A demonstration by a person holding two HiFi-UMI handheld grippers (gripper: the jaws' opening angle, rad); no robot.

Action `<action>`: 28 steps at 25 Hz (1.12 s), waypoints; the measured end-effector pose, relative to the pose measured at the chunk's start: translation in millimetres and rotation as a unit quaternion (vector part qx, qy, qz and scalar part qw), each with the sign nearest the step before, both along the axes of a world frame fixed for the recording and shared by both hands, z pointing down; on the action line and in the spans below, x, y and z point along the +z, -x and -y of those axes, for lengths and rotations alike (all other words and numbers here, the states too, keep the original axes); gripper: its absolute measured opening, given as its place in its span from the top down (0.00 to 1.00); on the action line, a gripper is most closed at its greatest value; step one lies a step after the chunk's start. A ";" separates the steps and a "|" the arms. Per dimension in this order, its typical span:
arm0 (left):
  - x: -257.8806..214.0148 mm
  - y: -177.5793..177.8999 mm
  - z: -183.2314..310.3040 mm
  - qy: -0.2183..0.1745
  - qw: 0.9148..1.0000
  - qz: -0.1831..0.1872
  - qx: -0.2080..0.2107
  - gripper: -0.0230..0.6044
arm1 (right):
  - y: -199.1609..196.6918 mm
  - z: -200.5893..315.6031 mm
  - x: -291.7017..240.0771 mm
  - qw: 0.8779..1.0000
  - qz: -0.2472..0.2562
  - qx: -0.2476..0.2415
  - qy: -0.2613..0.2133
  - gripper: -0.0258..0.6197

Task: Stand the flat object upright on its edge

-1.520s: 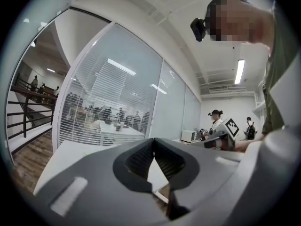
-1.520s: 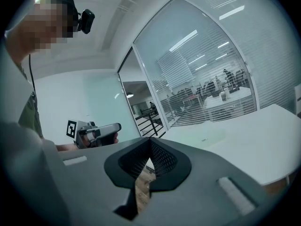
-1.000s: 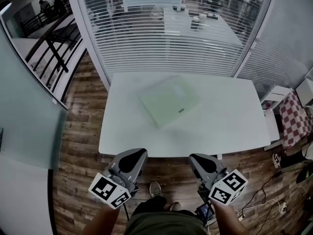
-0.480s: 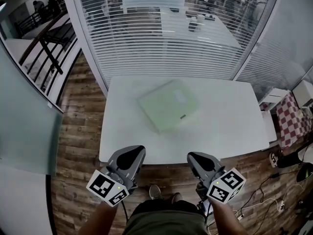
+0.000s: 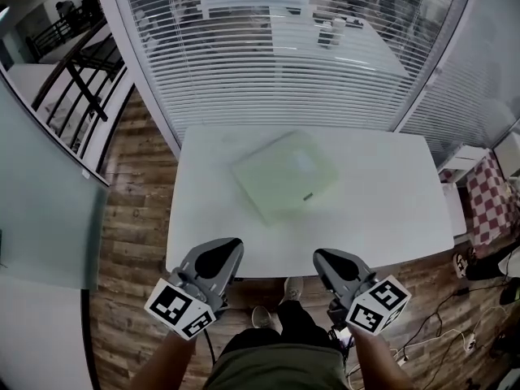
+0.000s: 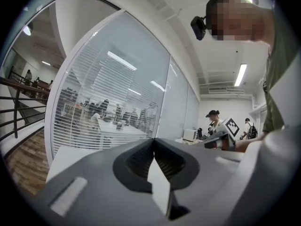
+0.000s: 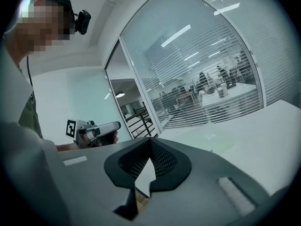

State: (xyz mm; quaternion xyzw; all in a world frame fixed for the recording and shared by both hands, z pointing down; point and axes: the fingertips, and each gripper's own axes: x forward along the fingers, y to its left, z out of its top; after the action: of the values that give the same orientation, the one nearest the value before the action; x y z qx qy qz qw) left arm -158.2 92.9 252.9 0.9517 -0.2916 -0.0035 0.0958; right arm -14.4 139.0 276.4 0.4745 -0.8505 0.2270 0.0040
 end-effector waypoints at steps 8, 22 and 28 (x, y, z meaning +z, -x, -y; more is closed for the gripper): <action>12.8 -23.4 42.3 0.011 1.000 0.013 -0.014 0.96 | -18.3 43.7 11.9 1.000 0.011 -0.018 0.007 0.95; 57.6 -70.3 112.1 0.052 0.996 0.044 -0.050 0.96 | -61.9 107.8 63.1 0.996 0.033 -0.046 0.067 0.95; 82.8 -85.1 142.9 0.065 0.994 0.073 -0.055 0.96 | -84.6 128.9 89.0 0.994 0.060 -0.031 0.090 0.95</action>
State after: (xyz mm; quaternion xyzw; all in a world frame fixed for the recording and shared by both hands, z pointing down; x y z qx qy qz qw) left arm -73.1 -50.0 335.7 0.9238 -0.3492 0.0797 0.1352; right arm 70.2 10.1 365.3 0.4309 -0.8398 0.3301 0.0028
